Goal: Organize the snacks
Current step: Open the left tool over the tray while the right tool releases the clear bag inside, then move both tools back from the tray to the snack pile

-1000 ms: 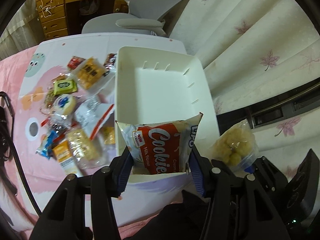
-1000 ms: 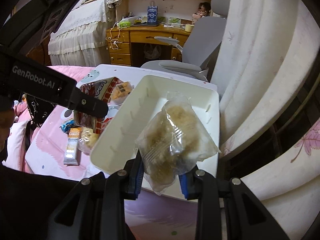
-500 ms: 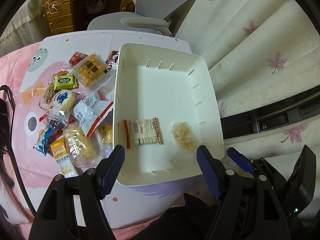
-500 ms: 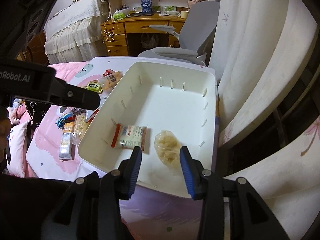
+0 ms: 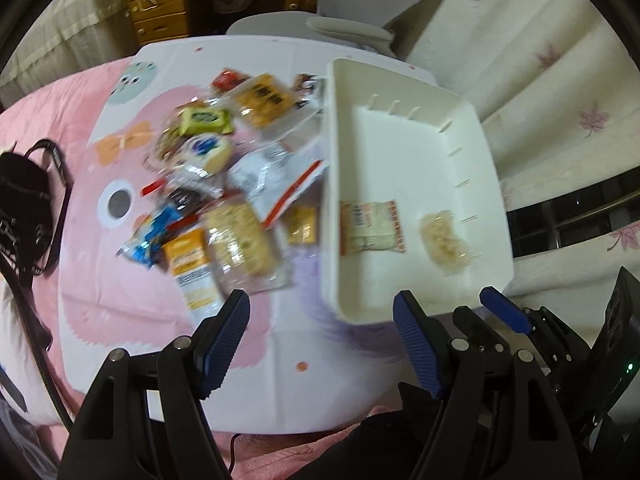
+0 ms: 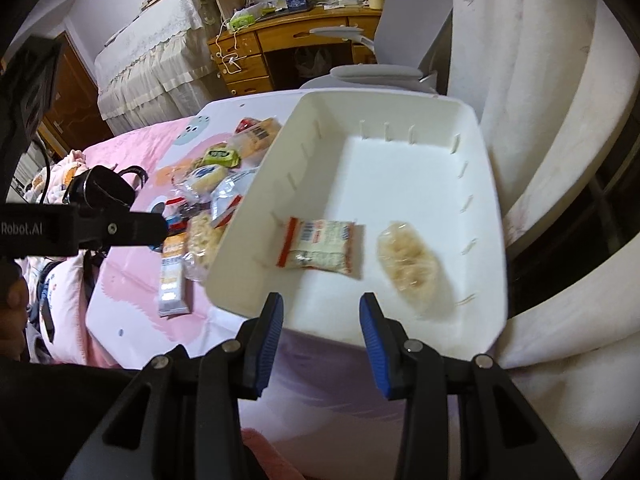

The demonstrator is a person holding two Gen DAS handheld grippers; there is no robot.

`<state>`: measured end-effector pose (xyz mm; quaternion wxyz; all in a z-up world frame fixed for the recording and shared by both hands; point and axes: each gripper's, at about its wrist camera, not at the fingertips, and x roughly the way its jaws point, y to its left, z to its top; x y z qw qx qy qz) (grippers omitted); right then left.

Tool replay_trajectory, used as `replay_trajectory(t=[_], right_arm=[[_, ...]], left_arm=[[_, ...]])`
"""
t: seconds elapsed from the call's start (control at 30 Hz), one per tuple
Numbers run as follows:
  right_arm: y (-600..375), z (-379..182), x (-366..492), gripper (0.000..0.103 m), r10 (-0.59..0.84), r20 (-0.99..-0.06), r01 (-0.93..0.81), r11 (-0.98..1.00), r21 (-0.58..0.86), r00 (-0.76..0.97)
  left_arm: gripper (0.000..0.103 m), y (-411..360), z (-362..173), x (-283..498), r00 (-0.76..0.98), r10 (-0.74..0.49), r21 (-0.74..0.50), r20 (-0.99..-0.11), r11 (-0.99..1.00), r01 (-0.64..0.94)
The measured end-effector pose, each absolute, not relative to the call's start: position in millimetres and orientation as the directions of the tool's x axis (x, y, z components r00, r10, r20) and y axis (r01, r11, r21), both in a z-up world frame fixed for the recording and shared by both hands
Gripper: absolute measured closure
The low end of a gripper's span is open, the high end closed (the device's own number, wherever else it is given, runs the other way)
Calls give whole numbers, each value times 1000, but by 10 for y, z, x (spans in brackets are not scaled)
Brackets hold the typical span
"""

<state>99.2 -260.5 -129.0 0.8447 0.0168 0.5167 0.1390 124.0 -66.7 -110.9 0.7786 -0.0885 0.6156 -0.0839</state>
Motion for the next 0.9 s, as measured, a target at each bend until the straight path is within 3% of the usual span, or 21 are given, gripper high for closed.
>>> replay_trajectory(t=[0.43,0.9], right_arm=[[-1981,-1356,867,63,280,-863,-151,959,238,421],[-1040,-1316,602,58,247,-837,-47,965,258,489]], left_arm=[[30,176,-990,978,270,-218,-213,-938,976,49],[30,1105,-852,945,332,-271,-218,-903,958,188]])
